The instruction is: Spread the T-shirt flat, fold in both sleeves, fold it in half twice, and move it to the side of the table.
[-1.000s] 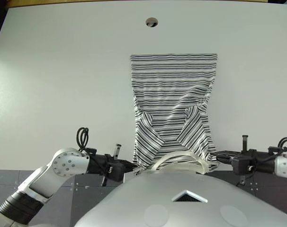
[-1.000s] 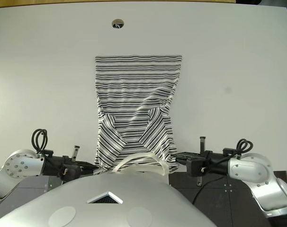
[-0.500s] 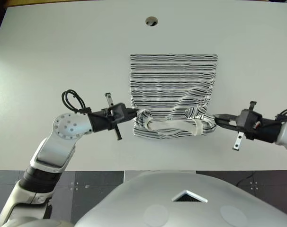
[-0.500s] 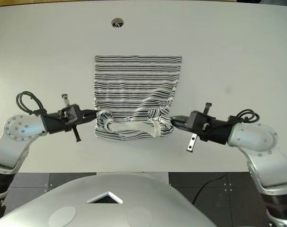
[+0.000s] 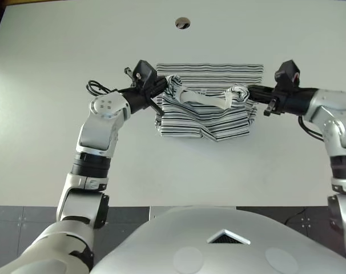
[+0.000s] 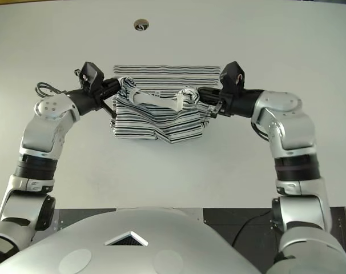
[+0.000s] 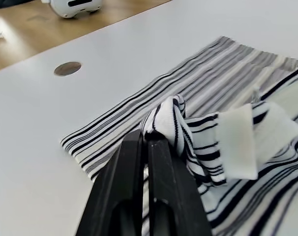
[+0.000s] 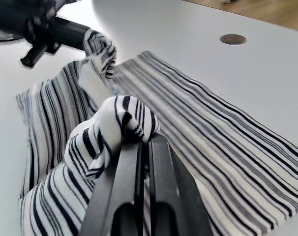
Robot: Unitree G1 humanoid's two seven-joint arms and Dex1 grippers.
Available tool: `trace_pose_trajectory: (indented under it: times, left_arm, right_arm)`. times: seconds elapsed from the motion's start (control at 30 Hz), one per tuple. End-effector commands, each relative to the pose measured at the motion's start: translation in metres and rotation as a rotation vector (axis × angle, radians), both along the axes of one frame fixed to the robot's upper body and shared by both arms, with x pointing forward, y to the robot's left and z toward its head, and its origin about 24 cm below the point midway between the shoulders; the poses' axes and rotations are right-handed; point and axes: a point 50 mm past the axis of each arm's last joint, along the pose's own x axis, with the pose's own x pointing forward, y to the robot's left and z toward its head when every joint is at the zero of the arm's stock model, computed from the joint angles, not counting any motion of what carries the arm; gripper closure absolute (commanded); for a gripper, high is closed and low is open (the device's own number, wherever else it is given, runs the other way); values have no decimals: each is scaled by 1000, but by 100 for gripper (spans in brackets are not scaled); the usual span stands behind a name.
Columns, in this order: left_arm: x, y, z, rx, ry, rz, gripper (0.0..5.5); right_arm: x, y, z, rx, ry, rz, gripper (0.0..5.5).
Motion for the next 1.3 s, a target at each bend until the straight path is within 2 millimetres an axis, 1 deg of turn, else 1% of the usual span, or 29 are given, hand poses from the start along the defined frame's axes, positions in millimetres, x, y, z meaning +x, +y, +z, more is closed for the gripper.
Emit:
trace_pose_trajectory:
  times: [0.03,0.13,0.23,0.27,0.3,0.33,0.37,0.47,0.57,0.67,0.73,0.8,0.87,0.97,1.0,1.07,1.17,1.23,1.3]
  left_arm:
    - [22,2,-2,18,-26,85,537]
    - [30,-2,-9,36,-28,102,537]
    - [33,-6,-16,37,-22,99,537]
    - [35,-7,-17,30,-18,104,537]
    - [36,-8,-18,22,-14,109,517]
    - [38,-9,-19,18,-12,113,511]
    - [39,-10,-20,17,-13,117,489]
    - [44,-9,-22,18,-16,142,442]
    - [47,-6,-24,8,-6,196,442]
    - [54,5,-24,-19,15,311,442]
    - [58,13,-21,-34,10,389,442]
    - [62,20,-12,-64,-65,440,442]
    - [61,22,2,-114,-178,436,442]
    - [49,11,21,-197,-326,313,438]
    - [42,3,23,-208,-346,241,459]
    - [26,-13,22,-200,-343,116,489]
    - [1,-36,16,-159,-310,-44,536]
    - [-15,-51,12,-132,-281,-152,536]
    - [-33,-66,6,-113,-235,-268,536]
  right_arm:
    - [25,4,-18,-10,39,-61,540]
    - [31,4,-37,-35,86,-94,540]
    - [37,-1,-44,-43,101,-138,540]
    - [41,-3,-43,-27,99,-165,540]
    - [45,-5,-41,-8,92,-196,517]
    - [48,-6,-39,10,83,-219,508]
    - [51,-7,-37,29,63,-239,484]
    - [56,-6,-30,96,11,-268,429]
    - [60,-7,-29,116,-7,-311,429]
    - [64,-10,-28,101,-31,-358,429]
    - [65,-10,-25,89,-77,-366,429]
    - [62,-7,-20,57,-189,-323,429]
    - [56,-2,-17,34,-270,-268,429]
    - [43,7,-13,-3,-381,-170,480]
    - [37,11,-12,-33,-423,-127,502]
    - [26,20,-13,-82,-471,-34,538]
    - [11,30,-22,-155,-468,92,540]
    - [3,31,-31,-205,-442,157,540]
    - [0,31,-41,-267,-416,191,540]
